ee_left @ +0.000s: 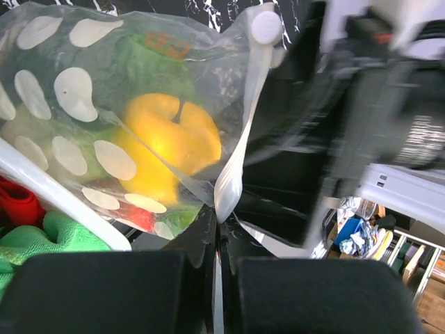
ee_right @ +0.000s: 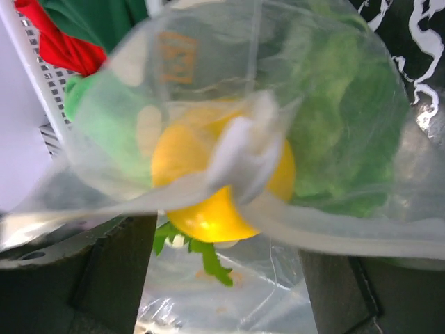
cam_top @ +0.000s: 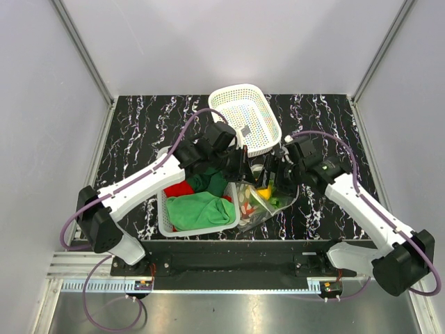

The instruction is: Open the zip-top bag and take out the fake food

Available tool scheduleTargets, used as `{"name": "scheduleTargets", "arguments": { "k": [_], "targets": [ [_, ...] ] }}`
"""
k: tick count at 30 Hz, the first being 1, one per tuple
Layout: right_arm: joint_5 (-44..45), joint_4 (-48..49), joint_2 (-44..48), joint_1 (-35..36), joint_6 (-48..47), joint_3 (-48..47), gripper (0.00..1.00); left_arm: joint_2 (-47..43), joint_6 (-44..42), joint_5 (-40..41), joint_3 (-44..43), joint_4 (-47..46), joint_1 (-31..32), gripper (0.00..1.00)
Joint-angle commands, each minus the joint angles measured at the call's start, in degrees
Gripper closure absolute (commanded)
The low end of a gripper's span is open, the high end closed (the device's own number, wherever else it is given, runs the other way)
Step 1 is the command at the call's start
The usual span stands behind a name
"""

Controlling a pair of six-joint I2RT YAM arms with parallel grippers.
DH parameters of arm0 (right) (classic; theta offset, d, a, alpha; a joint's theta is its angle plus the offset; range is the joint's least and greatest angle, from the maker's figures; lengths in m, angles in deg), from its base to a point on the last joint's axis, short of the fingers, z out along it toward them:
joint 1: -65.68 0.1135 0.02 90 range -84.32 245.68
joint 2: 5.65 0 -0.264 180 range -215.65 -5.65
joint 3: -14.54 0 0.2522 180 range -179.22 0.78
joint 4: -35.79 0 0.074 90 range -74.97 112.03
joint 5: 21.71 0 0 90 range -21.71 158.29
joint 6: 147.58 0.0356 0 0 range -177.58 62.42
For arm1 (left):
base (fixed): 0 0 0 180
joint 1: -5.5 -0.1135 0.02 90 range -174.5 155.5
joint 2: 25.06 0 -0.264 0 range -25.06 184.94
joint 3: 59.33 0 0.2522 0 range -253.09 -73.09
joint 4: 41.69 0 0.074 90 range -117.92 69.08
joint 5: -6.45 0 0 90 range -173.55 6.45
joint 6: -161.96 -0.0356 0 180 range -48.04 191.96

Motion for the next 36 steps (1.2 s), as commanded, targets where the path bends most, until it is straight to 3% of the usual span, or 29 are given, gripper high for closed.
{"name": "scheduleTargets", "arguments": {
  "k": [1, 8, 12, 16, 19, 26, 30, 36],
  "targets": [
    [-2.61, 9.08, 0.14, 0.21, 2.74, 4.06, 0.12, -0.58, 1.43, -3.51, -0.12, -4.41, -0.01, 1.00],
    [1.34, 11.38, 0.23, 0.21, 1.78, 6.00, 0.14, -0.40, 1.96, -4.21, 0.41, -5.73, -0.01, 1.00],
    [2.84, 13.58, 1.72, 0.12, 0.73, 7.49, 0.37, -0.49, 2.31, -4.39, 1.03, -6.17, -0.01, 1.00],
    [3.54, 13.50, 3.48, 0.12, 0.46, 7.67, 0.72, -0.93, 2.31, -3.86, 1.55, -6.17, -0.10, 1.00],
    [4.07, 10.52, 6.29, 0.12, -0.24, 6.27, 0.88, -1.19, 2.49, -2.72, 1.99, -6.26, -0.27, 1.00],
    [7.50, 0.06, 11.13, 0.21, -3.14, -0.14, 1.00, -3.04, 3.36, 1.05, 4.54, -5.91, -1.68, 1.00],
    [7.93, -3.54, 12.53, 0.12, -3.76, -7.17, 1.00, -3.66, 3.90, 1.06, 6.56, -5.99, -3.26, 1.00],
    [18.29, -3.91, 0.87, 0.04, -7.87, -25.68, 0.99, -3.22, 2.32, -1.22, 7.36, -6.08, -3.62, 1.00]
  ]
}}
